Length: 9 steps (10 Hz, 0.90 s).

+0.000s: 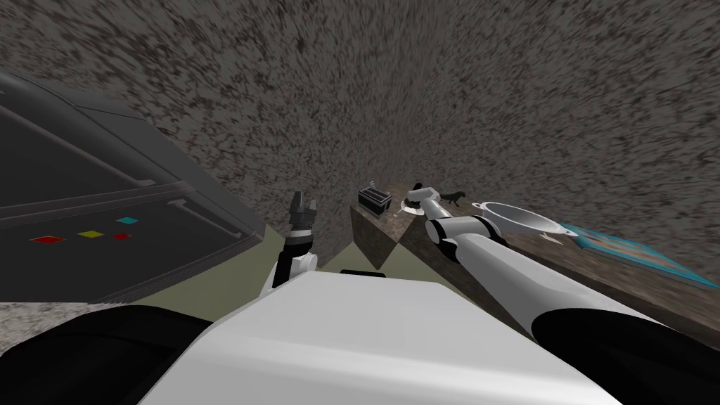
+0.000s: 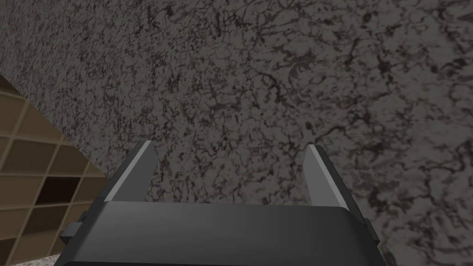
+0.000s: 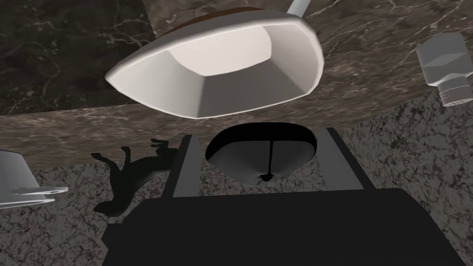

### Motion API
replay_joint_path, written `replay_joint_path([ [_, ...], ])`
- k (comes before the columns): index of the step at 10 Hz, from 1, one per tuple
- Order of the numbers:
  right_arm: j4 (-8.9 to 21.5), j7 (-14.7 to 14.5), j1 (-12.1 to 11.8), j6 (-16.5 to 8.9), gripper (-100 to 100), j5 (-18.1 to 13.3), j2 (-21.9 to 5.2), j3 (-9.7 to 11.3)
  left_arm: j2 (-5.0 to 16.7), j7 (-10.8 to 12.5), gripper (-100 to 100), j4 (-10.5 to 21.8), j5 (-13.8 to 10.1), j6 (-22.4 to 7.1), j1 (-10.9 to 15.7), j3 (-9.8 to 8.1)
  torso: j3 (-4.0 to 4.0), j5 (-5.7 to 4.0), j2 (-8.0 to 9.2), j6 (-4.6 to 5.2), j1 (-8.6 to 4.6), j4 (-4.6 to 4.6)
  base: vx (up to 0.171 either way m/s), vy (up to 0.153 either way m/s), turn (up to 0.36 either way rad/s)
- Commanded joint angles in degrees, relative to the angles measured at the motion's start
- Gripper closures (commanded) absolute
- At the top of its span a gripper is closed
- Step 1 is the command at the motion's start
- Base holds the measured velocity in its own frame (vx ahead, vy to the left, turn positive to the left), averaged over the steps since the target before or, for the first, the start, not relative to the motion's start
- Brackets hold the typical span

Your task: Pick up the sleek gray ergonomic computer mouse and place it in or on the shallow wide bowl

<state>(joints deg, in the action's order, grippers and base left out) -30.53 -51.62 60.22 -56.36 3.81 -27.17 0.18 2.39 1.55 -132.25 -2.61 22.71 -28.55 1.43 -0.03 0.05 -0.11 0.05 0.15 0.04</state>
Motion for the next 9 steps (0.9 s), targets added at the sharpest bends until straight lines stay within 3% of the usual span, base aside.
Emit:
replay_joint_path([
  [1, 0.9, -0.3, -0.7, 2.8, 100, -0.1, -0.8, 0.4, 0.0, 0.0, 0, 0.0, 0.0, 0.0, 0.0, 0.0, 0.0, 0.0, 0.0, 0.0, 0.0, 0.0, 0.016, 0.004, 0.045],
  [4, 1.2, -0.7, -2.7, 6.4, 100, -0.2, -2.2, 1.2, 0.0, 0.0, 0, 0.0, 0.0, 0.0, 0.0, 0.0, 0.01, 0.02, 0.01, 0.0, 0.03, 0.01, 0.021, 0.007, 0.047],
  [6, 1.2, -0.7, -2.7, 6.4, 100, -0.2, -2.2, 1.2, 0.0, 0.0, 0, 0.0, 0.0, 0.0, 0.0, 0.0, 0.02, 0.02, 0.03, 0.01, 0.04, 0.01, 0.007, 0.002, 0.012],
  [9, 1.5, -1.2, -5.5, 11.2, 100, -0.1, -4.1, 2.3, 0.0, 0.0, 0, 0.0, 0.0, 0.0, 0.0, 0.0, 0.03, 0.04, 0.03, 0.0, 0.05, 0.02, 0.019, 0.007, 0.053],
])
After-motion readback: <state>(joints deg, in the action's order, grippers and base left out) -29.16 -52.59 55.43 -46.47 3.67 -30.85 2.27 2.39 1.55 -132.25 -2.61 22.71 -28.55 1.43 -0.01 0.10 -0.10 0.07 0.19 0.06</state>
